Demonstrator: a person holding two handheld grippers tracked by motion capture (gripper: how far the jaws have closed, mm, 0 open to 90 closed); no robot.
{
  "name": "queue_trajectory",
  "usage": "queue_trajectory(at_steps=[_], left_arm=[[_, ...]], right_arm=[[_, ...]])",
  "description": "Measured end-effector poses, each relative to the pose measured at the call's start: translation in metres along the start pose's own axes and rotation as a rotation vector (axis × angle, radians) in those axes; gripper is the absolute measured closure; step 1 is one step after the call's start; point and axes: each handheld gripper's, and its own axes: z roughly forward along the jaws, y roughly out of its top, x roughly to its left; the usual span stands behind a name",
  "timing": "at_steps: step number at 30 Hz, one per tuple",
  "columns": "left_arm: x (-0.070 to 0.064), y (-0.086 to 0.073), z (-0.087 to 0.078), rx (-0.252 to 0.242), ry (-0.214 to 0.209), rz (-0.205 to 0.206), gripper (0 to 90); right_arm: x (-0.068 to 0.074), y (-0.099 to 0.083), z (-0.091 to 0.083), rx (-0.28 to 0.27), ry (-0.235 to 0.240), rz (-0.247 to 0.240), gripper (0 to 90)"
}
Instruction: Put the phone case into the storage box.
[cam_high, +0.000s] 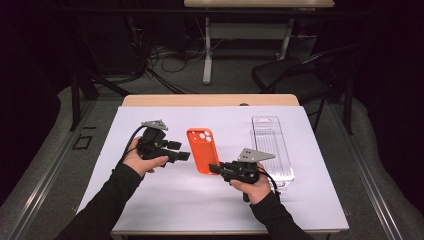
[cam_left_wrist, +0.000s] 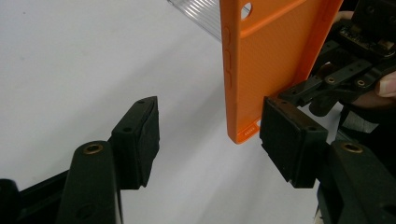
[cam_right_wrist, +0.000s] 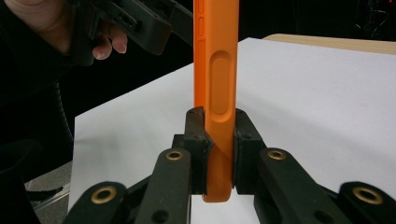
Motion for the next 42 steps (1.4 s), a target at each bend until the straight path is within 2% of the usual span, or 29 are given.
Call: queue_trajectory(at_steps=[7, 11, 15, 22, 24, 32, 42], left_arm=[[-0.001, 0.009, 0.0, -0.026, -0.024, -0.032, 42.4], [-0.003, 0.015, -0.002, -0.044, -0.018, -0.027, 45.4], [-0.005, 0.019, -0.001, -0.042, -0.02, -0.025, 47.0], [-0.007, 0.023, 0.001, -0.035, -0.039, 0.003, 49.0], [-0.007, 0.023, 0.001, -0.035, -0.039, -0.003, 49.6], [-0.004, 0.023, 0.0, -0.031, -0.051, -0.015, 61.1], [-0.003, 0.024, -0.001, -0.036, -0.059, -0.021, 70.3]], right_arm=[[0.0, 0.0, 0.0, 0.002, 0.002, -0.002, 80.3], [0.0, 0.0, 0.0, 0.005, 0.001, -0.006, 80.3], [0.0, -0.001, 0.0, 0.006, 0.0, -0.007, 80.3], [0.0, -0.001, 0.0, 0.013, -0.004, -0.012, 80.3], [0.0, -0.001, 0.0, 0.015, -0.005, -0.011, 80.3], [0.001, -0.002, 0.001, 0.017, -0.004, -0.015, 80.3], [0.001, -0.002, 0.002, 0.022, -0.005, -0.022, 80.3]])
